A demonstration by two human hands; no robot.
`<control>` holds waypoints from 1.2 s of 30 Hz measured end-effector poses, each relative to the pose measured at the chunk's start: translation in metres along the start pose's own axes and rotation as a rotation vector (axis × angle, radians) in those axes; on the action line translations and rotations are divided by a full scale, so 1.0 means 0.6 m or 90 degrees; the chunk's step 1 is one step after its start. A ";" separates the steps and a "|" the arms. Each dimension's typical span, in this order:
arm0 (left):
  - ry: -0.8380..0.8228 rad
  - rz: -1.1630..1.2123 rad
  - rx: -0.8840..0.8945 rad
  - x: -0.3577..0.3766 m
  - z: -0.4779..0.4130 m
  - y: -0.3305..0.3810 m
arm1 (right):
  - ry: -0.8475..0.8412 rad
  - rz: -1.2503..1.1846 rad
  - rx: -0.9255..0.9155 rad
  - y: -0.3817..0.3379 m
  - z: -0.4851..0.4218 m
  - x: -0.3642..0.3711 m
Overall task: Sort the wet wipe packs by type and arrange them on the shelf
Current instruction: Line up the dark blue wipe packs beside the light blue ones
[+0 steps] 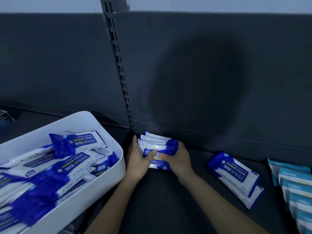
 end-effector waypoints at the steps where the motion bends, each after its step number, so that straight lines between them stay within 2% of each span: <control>1: 0.004 0.010 -0.001 0.000 0.002 -0.003 | -0.003 0.001 -0.002 -0.001 0.000 0.003; 5: 0.032 0.049 -0.010 -0.006 0.008 -0.020 | -0.040 -0.017 -0.017 -0.007 0.004 0.014; 9: 0.030 0.058 0.008 -0.003 0.011 -0.023 | -0.030 -0.065 -0.032 -0.009 0.011 0.005; 14: -0.022 0.046 0.025 0.004 0.010 -0.027 | -0.029 0.060 -0.048 0.001 0.016 0.012; 16: -0.043 -0.025 0.008 0.008 0.008 -0.036 | 0.017 0.123 -0.045 0.003 0.014 0.004; 18: -0.042 -0.184 0.003 0.011 0.011 -0.029 | 0.052 0.200 -0.034 -0.001 0.018 -0.007; 21: -0.036 -0.419 0.055 0.027 0.027 -0.001 | -0.009 0.335 -0.078 -0.009 0.026 -0.006; 23: -0.059 -0.518 0.098 0.044 0.032 0.015 | -0.055 0.380 -0.098 -0.003 0.030 0.003; 30: -0.211 -0.619 0.111 0.036 0.030 0.003 | -0.035 0.339 -0.094 0.000 0.039 -0.022; 34: -0.221 -0.630 0.127 0.037 0.046 0.012 | 0.026 0.197 -0.018 -0.003 0.027 -0.038; 36: -0.230 -0.615 0.115 0.045 0.060 0.008 | 0.047 0.183 0.000 -0.004 0.015 -0.042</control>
Point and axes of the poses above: each hand's wrist, its own z-axis away from the middle knuckle, its own x-axis out of the palm, y = z × x, the point moved 5 cm from there along -z, towards the middle knuckle, and after that the axes turned 14 degrees about -y, right-handed, at the moved point
